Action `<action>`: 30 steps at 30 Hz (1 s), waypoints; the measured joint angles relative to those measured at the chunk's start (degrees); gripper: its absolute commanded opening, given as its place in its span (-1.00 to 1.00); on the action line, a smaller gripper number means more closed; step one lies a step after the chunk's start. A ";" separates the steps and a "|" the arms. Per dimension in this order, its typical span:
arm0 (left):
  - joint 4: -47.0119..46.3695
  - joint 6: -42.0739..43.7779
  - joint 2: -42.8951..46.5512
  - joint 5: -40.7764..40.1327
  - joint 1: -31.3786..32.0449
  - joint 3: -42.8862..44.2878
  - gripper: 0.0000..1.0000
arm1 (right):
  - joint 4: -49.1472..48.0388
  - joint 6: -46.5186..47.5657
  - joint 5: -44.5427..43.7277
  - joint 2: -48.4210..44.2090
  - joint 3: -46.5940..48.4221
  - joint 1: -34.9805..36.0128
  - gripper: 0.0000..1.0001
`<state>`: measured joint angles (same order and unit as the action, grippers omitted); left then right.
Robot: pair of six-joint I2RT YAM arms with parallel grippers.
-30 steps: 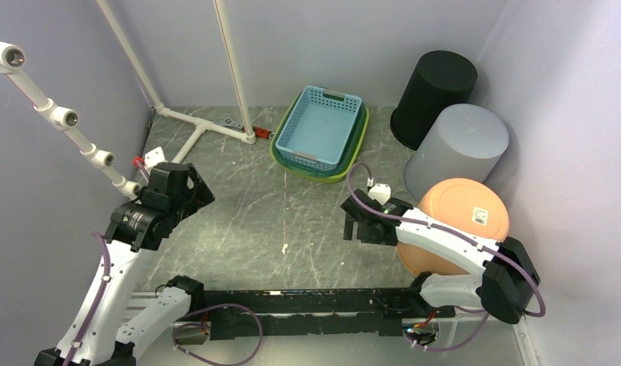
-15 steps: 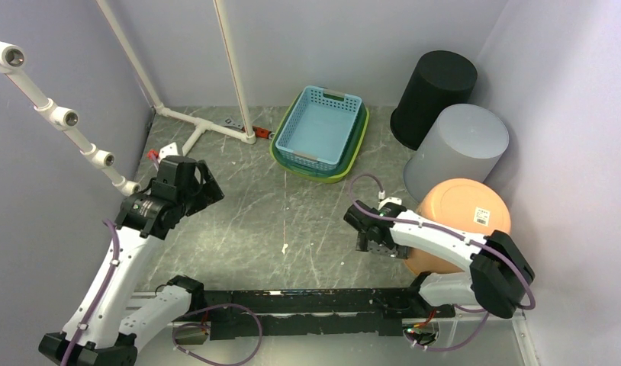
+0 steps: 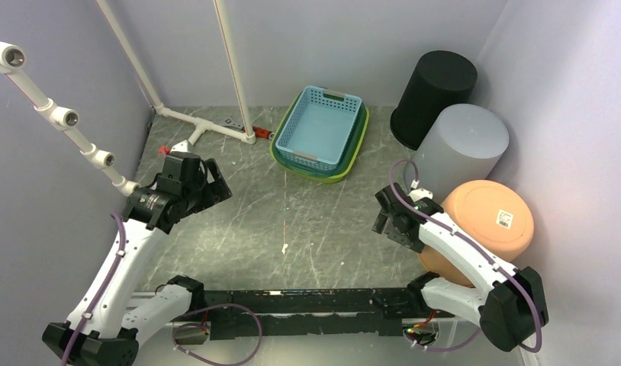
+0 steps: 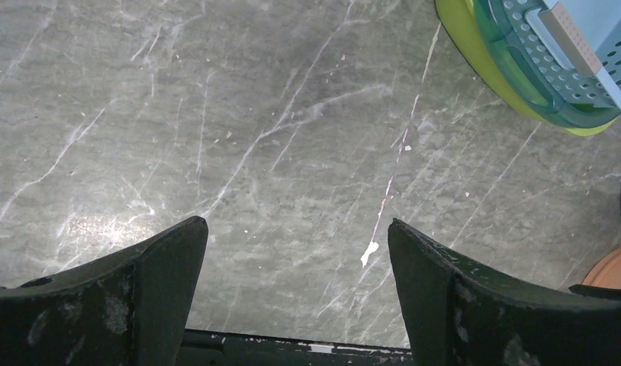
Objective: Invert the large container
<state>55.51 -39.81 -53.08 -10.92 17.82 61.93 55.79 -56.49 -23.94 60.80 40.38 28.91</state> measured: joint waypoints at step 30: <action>-2.89 1.77 -3.32 5.68 0.00 -1.73 0.86 | -13.25 16.83 16.00 14.97 23.41 9.31 0.96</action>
<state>52.62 -38.04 -56.40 -5.23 17.82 60.20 42.54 -39.66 -7.94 75.77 63.79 38.22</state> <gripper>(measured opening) 0.927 0.972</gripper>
